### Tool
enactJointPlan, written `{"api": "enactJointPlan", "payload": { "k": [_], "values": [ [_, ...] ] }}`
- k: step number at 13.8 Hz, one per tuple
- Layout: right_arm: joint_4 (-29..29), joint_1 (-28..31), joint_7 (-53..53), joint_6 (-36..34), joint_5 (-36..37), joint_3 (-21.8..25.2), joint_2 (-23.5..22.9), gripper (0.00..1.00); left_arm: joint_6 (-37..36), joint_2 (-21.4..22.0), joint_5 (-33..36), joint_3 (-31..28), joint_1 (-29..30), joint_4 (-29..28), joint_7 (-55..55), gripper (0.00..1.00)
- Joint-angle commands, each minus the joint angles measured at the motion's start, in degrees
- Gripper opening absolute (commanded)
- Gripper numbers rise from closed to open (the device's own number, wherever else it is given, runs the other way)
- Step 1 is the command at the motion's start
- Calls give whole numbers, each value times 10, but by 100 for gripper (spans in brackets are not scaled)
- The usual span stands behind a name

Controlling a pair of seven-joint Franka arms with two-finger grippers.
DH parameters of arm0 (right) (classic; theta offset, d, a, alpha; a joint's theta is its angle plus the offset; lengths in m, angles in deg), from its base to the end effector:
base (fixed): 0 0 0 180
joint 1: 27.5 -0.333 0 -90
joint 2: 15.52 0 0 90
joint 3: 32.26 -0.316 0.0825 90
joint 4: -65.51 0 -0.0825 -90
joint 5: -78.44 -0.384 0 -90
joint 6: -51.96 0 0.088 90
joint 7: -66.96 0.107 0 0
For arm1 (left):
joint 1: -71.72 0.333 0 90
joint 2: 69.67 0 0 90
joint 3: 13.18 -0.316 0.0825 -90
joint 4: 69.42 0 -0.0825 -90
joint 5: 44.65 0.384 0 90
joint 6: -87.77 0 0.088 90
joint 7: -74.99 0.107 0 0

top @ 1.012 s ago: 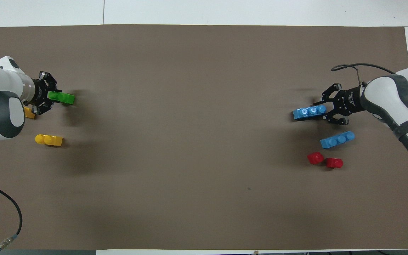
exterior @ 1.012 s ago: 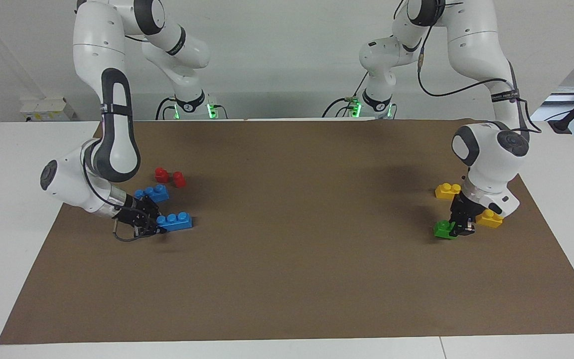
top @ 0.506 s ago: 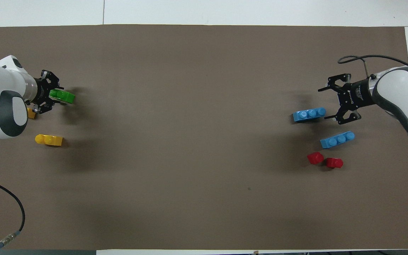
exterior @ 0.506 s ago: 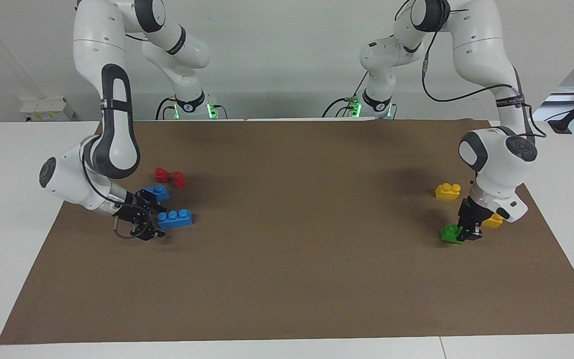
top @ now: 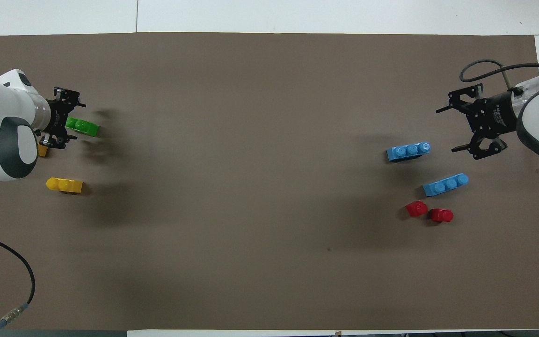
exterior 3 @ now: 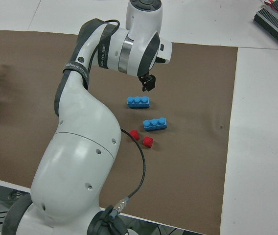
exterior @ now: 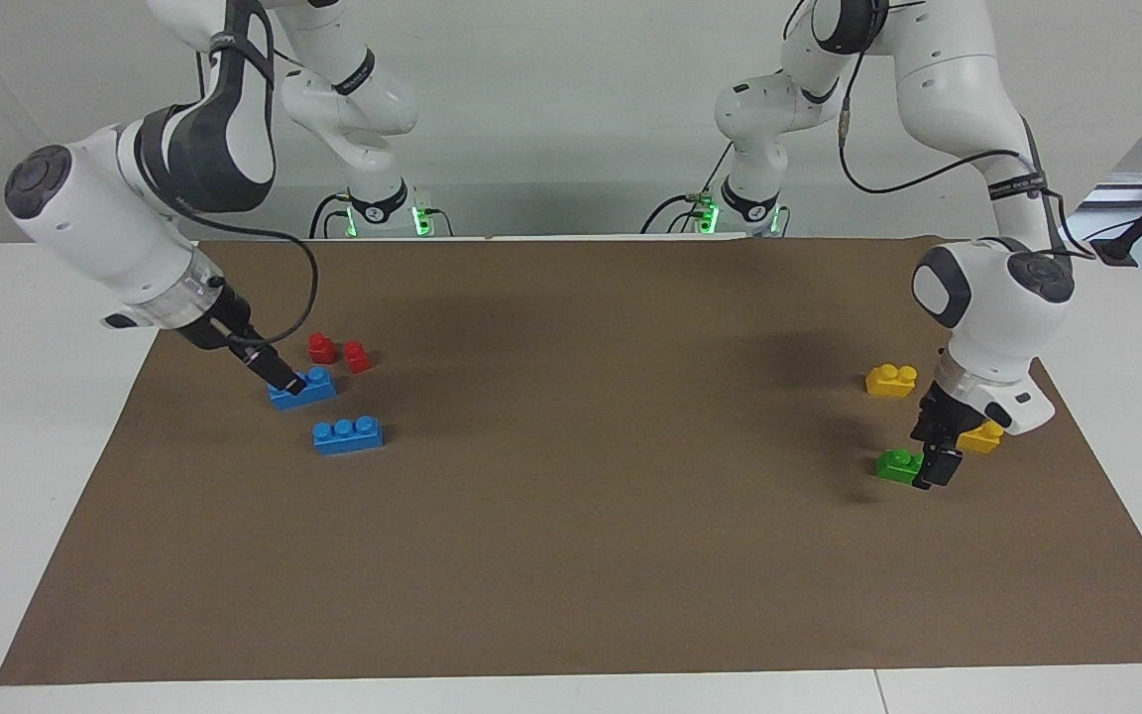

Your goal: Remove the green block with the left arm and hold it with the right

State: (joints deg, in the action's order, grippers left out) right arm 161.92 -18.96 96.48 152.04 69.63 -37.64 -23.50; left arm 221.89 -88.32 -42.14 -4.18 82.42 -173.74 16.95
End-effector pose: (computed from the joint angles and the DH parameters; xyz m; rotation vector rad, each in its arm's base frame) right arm 0.5976 -0.0220 0.5072 -2.8598 0.8900 0.1650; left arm 0.6526 0.0277 0.3807 2.6330 1.4873 0.2556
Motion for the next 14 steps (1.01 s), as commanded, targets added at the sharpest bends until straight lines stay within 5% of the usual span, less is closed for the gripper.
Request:
{"api": "enactJointPlan", "payload": {
  "k": [1,4,9,14],
  "values": [
    [-1,-21,-134,-45,46,-2,50,100,-75,62,4,-4,-20,-8,89,100],
    [-2,-22,-293,-78,54,-2,87,100,-156,117,3,-3,-30,-8,231,100],
    [-14,-24,-300,-113,64,-2,88,100,-273,194,-4,-1,-31,-6,443,100],
    [-17,-34,-300,-100,86,-2,85,100,-384,215,-7,8,-41,39,482,100]
  ]
}}
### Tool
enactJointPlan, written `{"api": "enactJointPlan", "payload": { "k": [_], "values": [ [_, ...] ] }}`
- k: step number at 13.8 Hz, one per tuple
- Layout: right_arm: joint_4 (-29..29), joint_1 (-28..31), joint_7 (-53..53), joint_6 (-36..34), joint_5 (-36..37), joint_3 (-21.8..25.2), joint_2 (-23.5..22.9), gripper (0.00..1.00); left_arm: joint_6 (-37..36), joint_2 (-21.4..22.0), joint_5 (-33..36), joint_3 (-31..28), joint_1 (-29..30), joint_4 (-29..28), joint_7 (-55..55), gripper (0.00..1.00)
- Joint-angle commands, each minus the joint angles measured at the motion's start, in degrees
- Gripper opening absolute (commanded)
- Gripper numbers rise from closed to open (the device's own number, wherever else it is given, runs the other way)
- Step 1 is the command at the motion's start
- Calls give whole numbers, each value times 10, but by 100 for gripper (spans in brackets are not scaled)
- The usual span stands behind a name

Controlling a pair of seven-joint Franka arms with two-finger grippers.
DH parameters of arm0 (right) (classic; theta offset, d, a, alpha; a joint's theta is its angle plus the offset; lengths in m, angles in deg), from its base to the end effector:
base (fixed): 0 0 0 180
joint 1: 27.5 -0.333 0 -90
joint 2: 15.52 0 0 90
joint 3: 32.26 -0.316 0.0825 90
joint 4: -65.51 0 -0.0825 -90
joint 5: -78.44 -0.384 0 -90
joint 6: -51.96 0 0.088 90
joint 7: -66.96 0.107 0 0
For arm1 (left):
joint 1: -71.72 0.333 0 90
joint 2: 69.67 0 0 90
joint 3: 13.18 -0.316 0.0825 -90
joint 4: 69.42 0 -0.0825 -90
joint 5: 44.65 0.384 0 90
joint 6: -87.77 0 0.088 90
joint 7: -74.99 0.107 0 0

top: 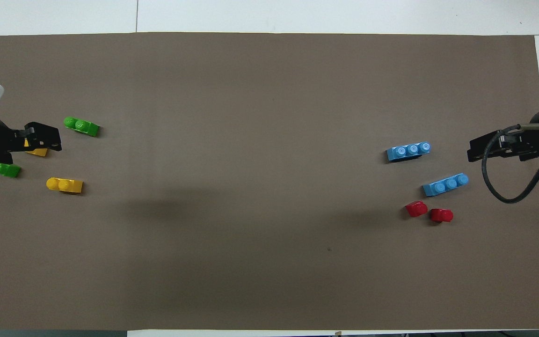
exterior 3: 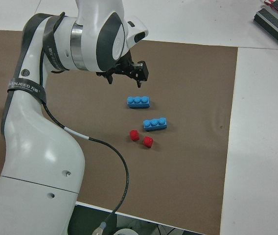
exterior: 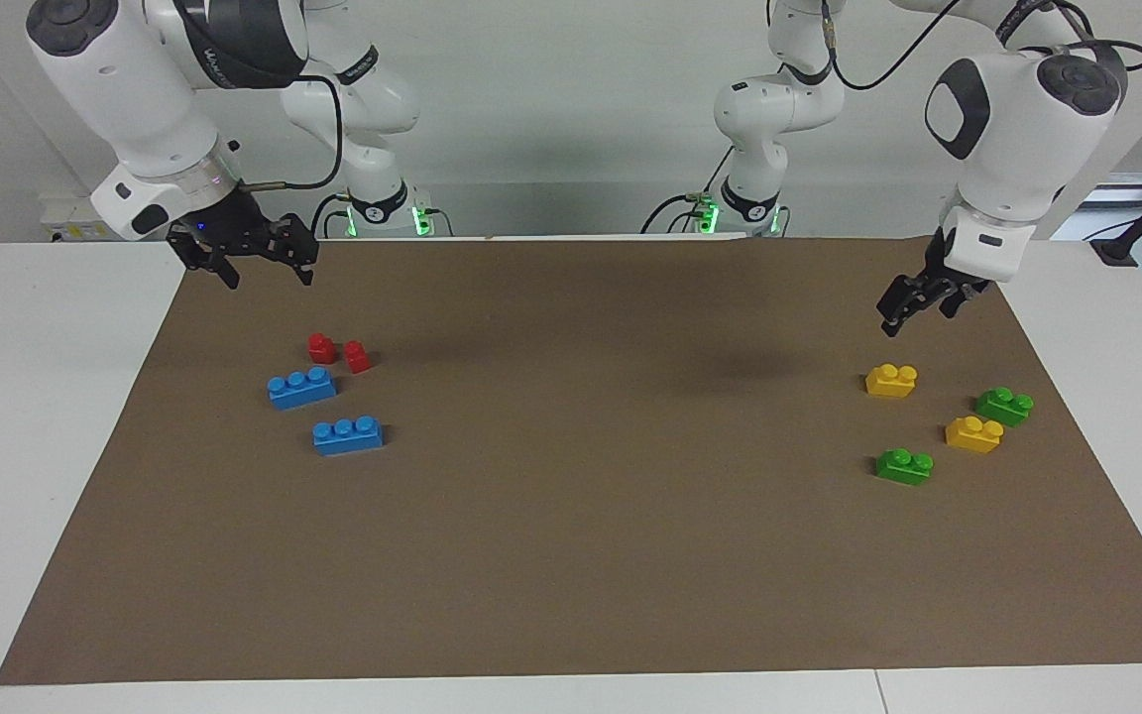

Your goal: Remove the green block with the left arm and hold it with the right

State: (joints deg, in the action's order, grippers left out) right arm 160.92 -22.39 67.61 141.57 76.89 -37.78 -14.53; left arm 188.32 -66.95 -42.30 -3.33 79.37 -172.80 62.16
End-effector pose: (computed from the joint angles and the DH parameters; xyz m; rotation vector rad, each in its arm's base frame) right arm 0.5449 0.0072 0.5890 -3.1142 0.0081 0.1313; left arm 0.5477 -0.0191 0.5551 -3.0810 -0.2752 -0.0057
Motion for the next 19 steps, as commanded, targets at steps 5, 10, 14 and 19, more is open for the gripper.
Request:
{"api": "enactJointPlan", "payload": {
  "k": [5,10,14,19],
  "values": [
    [-6,2,-11,5,23,0,-5,100,-91,4,-15,-2,-10,55,95,100],
    [-7,0,-17,7,44,-1,-6,100,-103,4,-61,-4,-4,67,101,100],
    [-6,-1,-23,10,47,-1,-5,100,-104,4,-61,-5,-8,72,100,100],
    [-6,0,-17,9,39,-2,-5,100,-104,5,-61,-5,-8,72,99,100]
  ]
}}
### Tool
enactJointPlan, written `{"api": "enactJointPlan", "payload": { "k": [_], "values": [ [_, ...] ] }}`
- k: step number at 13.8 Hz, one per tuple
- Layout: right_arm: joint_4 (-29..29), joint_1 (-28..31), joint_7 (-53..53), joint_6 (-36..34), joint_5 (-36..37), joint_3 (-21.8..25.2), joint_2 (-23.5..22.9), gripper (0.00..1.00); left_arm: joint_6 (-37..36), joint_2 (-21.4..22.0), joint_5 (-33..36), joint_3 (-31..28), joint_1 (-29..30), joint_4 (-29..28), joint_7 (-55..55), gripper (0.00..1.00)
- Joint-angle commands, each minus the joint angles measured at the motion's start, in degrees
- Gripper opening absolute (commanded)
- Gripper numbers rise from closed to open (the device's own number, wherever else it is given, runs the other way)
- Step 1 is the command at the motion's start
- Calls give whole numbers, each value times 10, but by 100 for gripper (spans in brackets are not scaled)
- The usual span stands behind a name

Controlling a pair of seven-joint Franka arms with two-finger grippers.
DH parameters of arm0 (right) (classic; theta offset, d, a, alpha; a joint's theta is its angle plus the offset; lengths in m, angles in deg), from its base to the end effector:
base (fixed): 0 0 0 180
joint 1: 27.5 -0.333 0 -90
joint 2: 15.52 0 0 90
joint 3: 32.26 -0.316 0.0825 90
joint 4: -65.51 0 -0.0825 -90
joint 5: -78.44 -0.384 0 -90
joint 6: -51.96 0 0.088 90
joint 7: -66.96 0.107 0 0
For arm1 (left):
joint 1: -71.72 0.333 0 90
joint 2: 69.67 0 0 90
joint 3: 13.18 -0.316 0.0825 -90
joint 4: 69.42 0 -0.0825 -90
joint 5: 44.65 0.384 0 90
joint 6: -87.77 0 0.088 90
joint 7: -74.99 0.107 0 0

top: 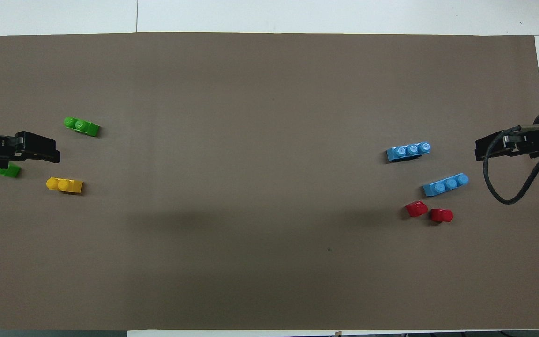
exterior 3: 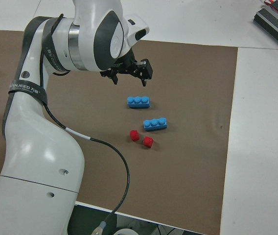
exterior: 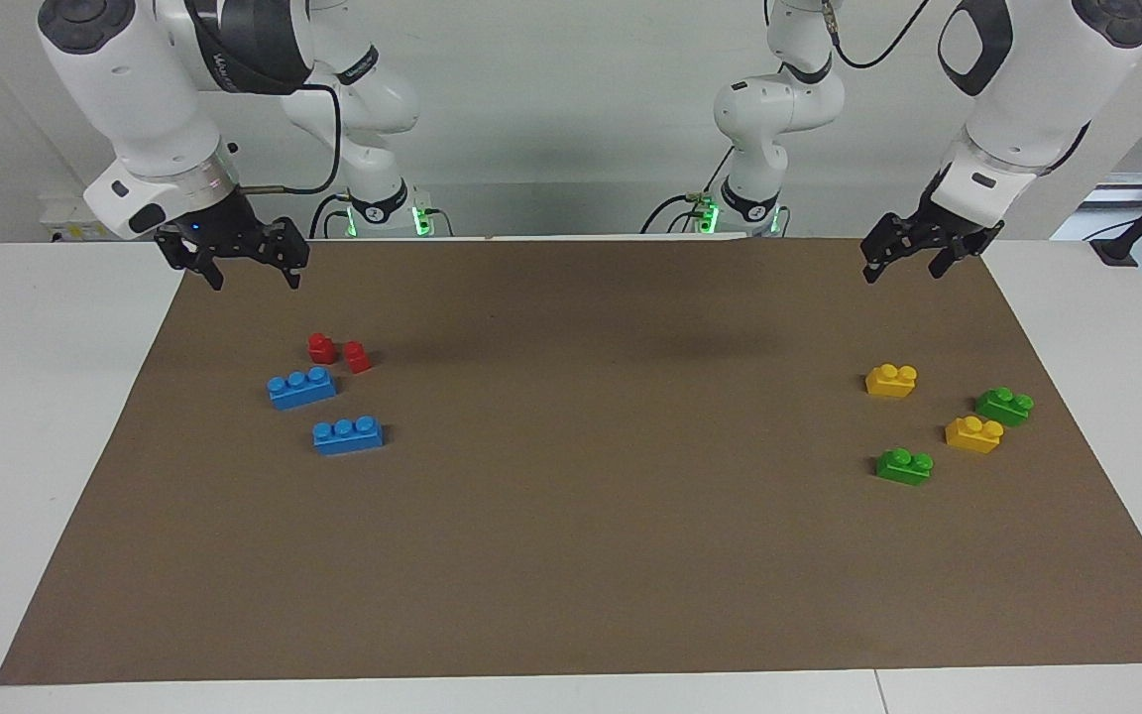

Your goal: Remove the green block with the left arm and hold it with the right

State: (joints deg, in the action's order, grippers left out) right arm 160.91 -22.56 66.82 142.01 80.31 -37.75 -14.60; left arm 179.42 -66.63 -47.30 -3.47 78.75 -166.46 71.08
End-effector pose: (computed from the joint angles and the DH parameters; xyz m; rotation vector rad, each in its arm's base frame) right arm 0.5462 0.0021 0.5891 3.1048 0.0206 -0.1200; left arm 0.5373 -0.0322 0.5976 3.1058 0.0376 -0.0681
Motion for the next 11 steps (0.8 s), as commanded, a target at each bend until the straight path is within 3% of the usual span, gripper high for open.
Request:
{"api": "enactJointPlan", "payload": {
  "k": [1,11],
  "values": [
    [-6,2,-7,5,4,-1,-4,100,-15,2,-11,-4,-2,9,10,100],
    [-6,2,25,0,-13,-1,-3,100,-15,3,-11,-4,-2,9,10,100]
  ]
}}
